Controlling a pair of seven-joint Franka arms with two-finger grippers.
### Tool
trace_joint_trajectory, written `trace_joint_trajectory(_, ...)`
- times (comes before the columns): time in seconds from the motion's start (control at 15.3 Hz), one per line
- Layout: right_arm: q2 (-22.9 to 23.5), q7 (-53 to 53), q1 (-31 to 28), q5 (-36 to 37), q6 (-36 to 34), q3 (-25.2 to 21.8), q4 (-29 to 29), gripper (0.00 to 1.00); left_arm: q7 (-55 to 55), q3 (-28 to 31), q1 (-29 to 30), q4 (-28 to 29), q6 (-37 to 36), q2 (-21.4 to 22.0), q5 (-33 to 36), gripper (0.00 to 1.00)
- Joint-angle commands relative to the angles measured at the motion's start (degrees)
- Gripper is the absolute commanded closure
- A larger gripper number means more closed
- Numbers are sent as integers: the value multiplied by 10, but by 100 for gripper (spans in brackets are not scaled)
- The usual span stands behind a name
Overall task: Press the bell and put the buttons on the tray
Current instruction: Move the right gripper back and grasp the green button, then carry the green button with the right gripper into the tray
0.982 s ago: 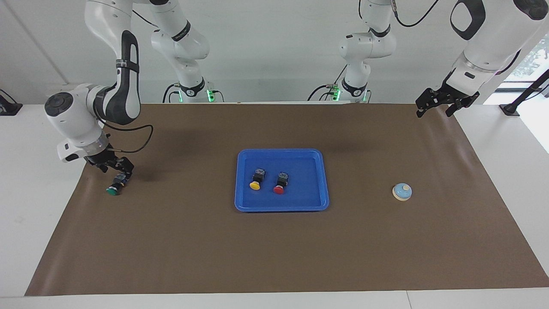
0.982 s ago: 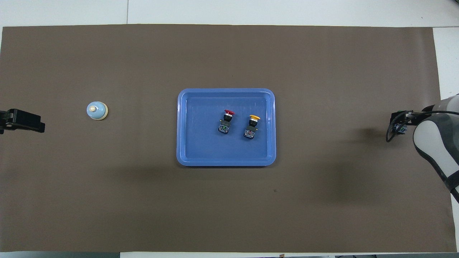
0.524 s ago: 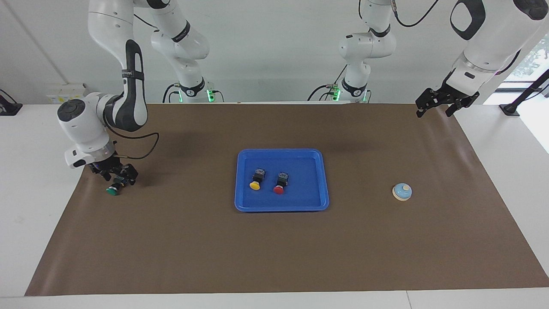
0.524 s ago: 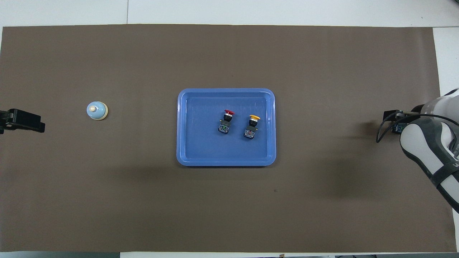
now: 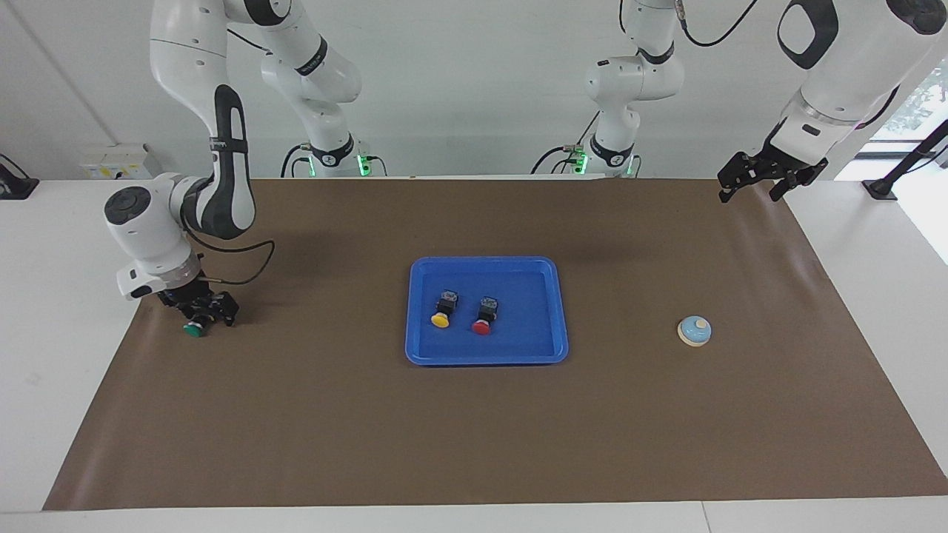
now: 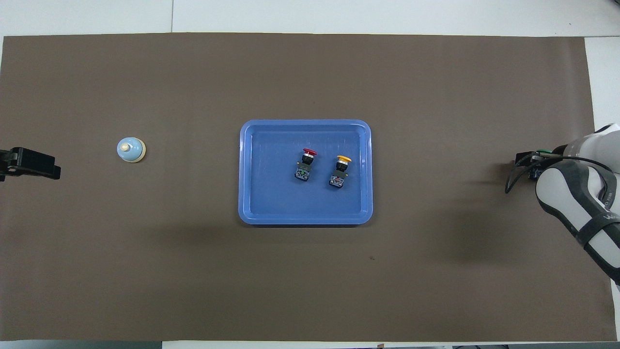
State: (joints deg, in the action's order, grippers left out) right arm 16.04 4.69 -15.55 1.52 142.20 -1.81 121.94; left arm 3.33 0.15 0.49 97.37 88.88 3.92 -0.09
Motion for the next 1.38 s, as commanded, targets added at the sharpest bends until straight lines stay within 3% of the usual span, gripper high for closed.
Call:
trace_joint_trajectory(0.0,-3,15,-10,4,-7,6,3,100,4,0,2,-4,-8,4,-6,0)
trace_joint_trajectory(0.26,-8,15,-4,4,-35,7,-3,100,4,0,2,-4,-8,3,-6,0)
trace_joint_trajectory(0.46,-14,9,25,3,-111,13,-56,100,4,0,2,-4,-8,4,-6,0)
trace_joint_trajectory(0.72,-13,-71,114,-6,-245,13,-156,100,4,0,2,-4,-8,3,-6,0)
trace_joint_trajectory(0.98,5,-207,253,-7,-353,13,-267,100,4,0,2,-4,-8,3,-6,0)
trace_joint_trajectory(1.11,13,-271,312,-9,-359,13,-291,100,4,0,2,-4,-8,4,-6,0)
trace_joint_trajectory(1.31,41,-356,394,-69,-355,13,-330,100,4,0,2,-4,-8,3,-6,0)
